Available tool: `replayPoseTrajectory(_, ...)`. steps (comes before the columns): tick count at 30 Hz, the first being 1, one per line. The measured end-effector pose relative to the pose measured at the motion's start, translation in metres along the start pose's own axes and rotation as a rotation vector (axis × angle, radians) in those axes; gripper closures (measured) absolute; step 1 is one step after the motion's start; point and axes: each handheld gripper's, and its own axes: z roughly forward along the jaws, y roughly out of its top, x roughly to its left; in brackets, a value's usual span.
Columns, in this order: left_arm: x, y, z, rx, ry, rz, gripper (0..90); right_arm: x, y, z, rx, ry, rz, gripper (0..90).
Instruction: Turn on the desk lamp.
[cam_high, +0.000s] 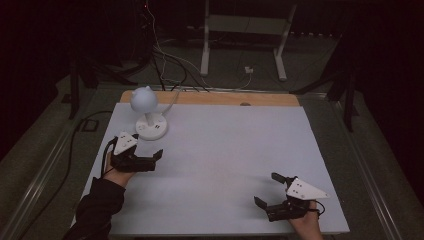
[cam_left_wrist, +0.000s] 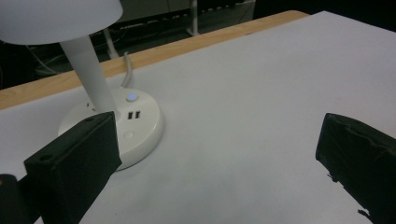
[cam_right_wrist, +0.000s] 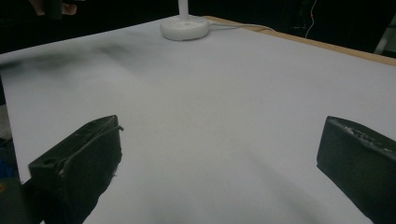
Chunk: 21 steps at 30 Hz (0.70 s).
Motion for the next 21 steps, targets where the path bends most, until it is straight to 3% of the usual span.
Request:
replayPoseTrajectory(5,0.0,0.001,0.005,0.002,0.027,-0.006,0.3,0.0,0.0,0.0,-0.001,0.0,0.0,0.0)
replayPoseTrajectory(8,0.002,0.003,0.009,0.005,0.027,-0.033,0.3,0.0,0.0,0.0,0.0,0.001,0.0,0.0)
replayPoseTrajectory(12,0.003,0.005,0.014,0.016,0.07,-0.044,0.3,0.0,0.0,0.0,-0.001,0.001,0.0,0.0)
replayPoseTrajectory(13,0.003,0.006,0.015,0.015,0.089,-0.056,0.3,0.0,0.0,0.0,0.001,0.0,0.0,0.0)
replayPoseTrajectory(14,0.004,0.008,0.018,0.019,0.14,-0.087,0.3,0.0,0.0,0.0,0.002,0.0,0.002,0.0)
replayPoseTrajectory(15,0.004,0.008,0.018,0.019,0.14,-0.087,0.3,0.0,0.0,0.0,0.002,0.0,0.002,0.0)
replayPoseTrajectory(17,0.007,0.009,0.02,0.014,0.165,-0.124,0.3,-0.001,0.0,0.0,0.002,0.0,0.002,0.0)
replayPoseTrajectory(18,0.011,0.011,0.021,0.016,0.183,-0.164,0.3,-0.001,0.0,0.0,0.002,0.001,0.002,0.0)
replayPoseTrajectory(20,0.014,0.012,0.022,0.002,0.17,-0.178,0.3,-0.001,0.0,0.0,0.003,0.001,0.004,0.0)
replayPoseTrajectory(21,0.016,0.012,0.023,-0.006,0.182,-0.169,0.3,-0.001,0.0,0.0,0.004,0.001,0.003,0.0)
